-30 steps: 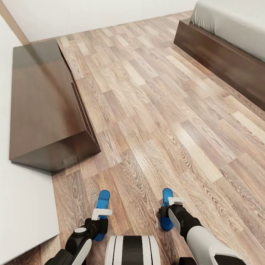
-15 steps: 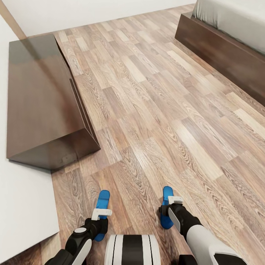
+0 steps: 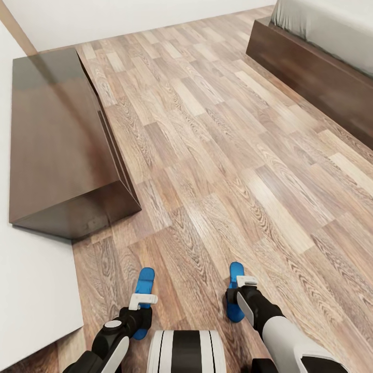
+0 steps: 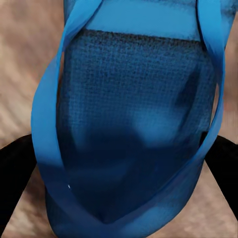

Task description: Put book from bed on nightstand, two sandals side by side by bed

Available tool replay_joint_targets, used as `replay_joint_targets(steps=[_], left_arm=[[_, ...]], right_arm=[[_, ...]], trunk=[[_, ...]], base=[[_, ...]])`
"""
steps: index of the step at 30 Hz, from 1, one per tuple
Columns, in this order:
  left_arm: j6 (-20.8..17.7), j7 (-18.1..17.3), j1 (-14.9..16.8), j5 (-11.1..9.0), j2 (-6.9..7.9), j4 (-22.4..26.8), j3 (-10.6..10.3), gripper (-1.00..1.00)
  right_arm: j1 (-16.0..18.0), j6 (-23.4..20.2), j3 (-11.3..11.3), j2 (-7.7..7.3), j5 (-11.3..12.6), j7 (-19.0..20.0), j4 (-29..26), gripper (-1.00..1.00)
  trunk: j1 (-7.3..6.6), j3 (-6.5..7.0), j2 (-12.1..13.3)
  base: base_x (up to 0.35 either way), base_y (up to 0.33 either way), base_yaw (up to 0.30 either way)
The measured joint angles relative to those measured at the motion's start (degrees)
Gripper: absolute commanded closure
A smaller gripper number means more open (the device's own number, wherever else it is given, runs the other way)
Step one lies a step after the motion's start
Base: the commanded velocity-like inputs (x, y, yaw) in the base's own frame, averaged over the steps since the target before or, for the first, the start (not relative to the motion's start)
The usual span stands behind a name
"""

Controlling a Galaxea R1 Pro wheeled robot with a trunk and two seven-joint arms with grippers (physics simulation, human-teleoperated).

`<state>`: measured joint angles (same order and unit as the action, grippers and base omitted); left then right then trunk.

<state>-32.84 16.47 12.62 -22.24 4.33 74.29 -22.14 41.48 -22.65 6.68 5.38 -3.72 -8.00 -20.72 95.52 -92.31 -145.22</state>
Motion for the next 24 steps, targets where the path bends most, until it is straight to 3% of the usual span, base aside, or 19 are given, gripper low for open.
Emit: replay_joint_targets(steps=[24], left_arm=[[0.0,0.1,0.0,0.17,0.0,-0.2,0.04,1.0]], right_arm=[[0.09,0.36,0.35,-0.88,0.03,0.1,1.29,1.0]], trunk=[[-0.62,5.31,0.32]], base=[[0.0,0.0,0.0]])
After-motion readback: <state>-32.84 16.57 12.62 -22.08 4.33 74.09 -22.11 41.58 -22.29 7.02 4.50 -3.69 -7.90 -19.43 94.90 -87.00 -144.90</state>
